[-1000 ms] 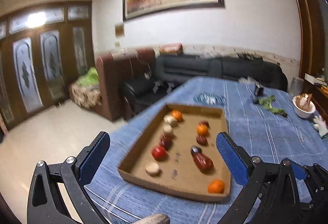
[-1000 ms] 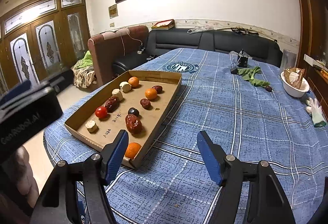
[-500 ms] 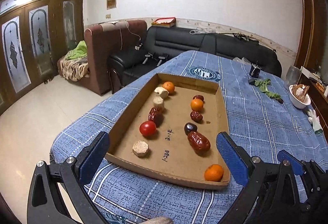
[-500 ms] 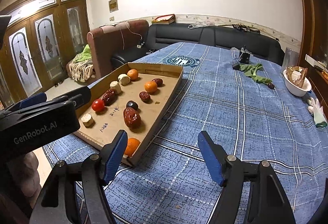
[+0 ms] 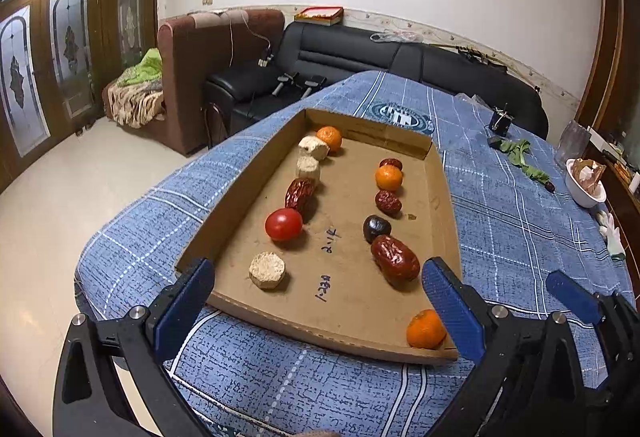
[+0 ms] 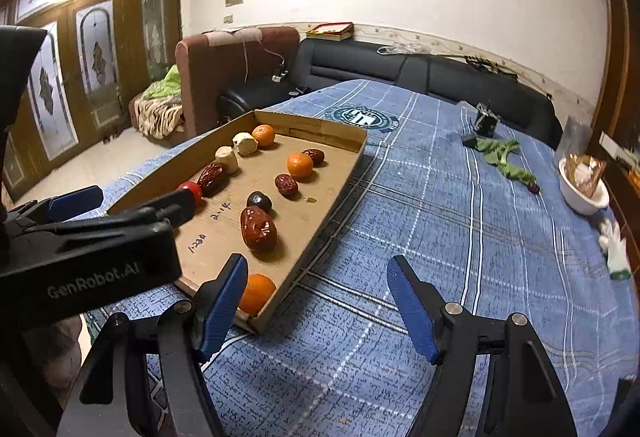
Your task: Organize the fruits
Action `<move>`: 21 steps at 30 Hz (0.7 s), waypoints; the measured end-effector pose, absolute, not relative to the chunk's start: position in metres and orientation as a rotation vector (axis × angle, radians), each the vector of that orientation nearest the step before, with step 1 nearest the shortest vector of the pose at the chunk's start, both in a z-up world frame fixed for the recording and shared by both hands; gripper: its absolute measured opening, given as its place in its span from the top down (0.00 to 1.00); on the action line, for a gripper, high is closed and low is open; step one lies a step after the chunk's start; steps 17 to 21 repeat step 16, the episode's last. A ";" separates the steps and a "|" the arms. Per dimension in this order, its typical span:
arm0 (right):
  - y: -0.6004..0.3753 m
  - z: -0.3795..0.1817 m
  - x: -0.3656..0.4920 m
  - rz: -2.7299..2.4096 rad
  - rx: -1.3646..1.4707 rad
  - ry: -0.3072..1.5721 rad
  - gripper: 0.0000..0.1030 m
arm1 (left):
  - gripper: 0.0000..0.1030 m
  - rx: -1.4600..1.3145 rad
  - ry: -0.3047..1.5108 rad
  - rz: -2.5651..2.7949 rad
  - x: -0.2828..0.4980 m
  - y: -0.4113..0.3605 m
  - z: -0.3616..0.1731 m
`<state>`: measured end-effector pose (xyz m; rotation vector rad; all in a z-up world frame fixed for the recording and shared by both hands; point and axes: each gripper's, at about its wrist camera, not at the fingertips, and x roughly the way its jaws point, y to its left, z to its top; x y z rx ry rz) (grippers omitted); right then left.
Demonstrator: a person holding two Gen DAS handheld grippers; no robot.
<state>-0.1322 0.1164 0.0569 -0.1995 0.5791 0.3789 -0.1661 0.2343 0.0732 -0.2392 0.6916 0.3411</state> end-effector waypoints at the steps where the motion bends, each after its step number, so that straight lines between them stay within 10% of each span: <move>1: 0.119 0.057 -0.131 0.382 -0.214 0.580 0.25 | 0.00 -0.245 0.699 0.339 -0.165 0.236 0.072; 21: 0.144 0.057 -0.125 0.454 -0.259 0.593 0.24 | 0.00 -0.243 0.684 0.432 -0.161 0.270 0.090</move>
